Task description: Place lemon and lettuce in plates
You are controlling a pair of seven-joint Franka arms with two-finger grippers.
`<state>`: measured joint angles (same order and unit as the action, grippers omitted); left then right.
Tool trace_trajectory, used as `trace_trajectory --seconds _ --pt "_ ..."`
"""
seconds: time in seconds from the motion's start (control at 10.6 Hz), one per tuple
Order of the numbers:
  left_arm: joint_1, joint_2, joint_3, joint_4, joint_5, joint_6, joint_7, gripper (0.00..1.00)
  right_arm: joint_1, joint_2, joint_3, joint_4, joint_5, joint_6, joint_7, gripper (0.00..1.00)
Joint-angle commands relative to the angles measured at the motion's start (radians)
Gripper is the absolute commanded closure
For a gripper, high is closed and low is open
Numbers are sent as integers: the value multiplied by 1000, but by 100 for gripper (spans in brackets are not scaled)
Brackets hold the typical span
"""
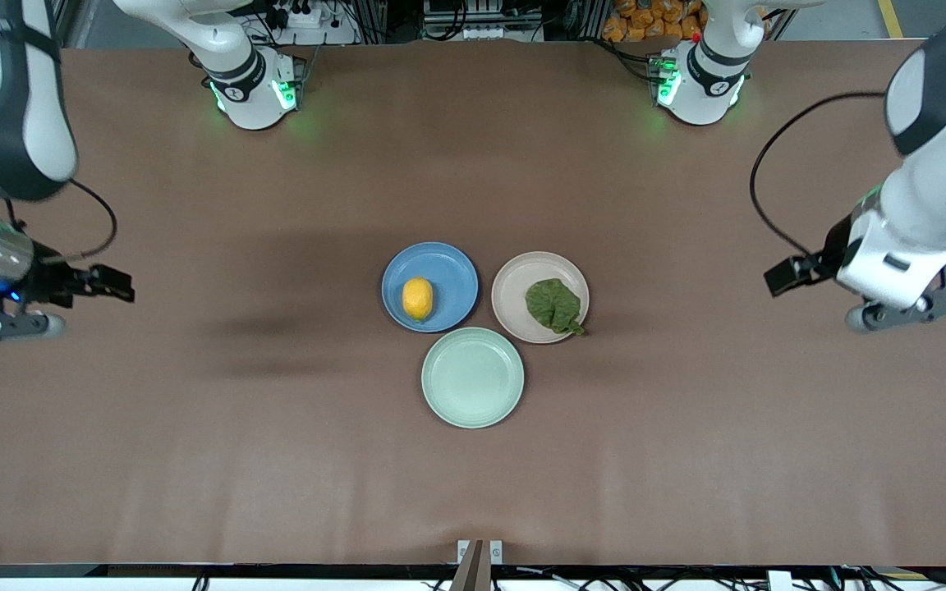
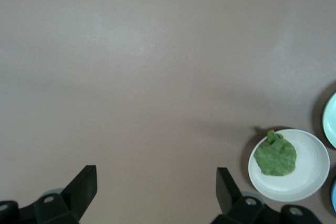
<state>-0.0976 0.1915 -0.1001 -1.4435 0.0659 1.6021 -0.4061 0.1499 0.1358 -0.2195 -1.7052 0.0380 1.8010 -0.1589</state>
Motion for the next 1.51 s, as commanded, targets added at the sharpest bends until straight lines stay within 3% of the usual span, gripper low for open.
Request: trace_trajectory --seconds 0.0,0.19,0.66,0.85,1.42 --pt "74 -81 -10 -32 -105 -22 32 0 -24 -120 12 -50 -4 -56 6 0" --pt "97 -147 -9 -98 -113 -33 128 0 -30 -183 12 -42 -4 -138 4 0" --pt "117 -251 -9 -236 -133 25 167 0 -47 -188 14 88 -36 -334 1 0" --pt "125 -262 -4 -221 -132 22 242 0 -75 -185 15 144 -23 -371 2 0" --pt "93 -242 11 -124 -97 12 254 0 -75 -177 15 154 -3 -374 2 0"
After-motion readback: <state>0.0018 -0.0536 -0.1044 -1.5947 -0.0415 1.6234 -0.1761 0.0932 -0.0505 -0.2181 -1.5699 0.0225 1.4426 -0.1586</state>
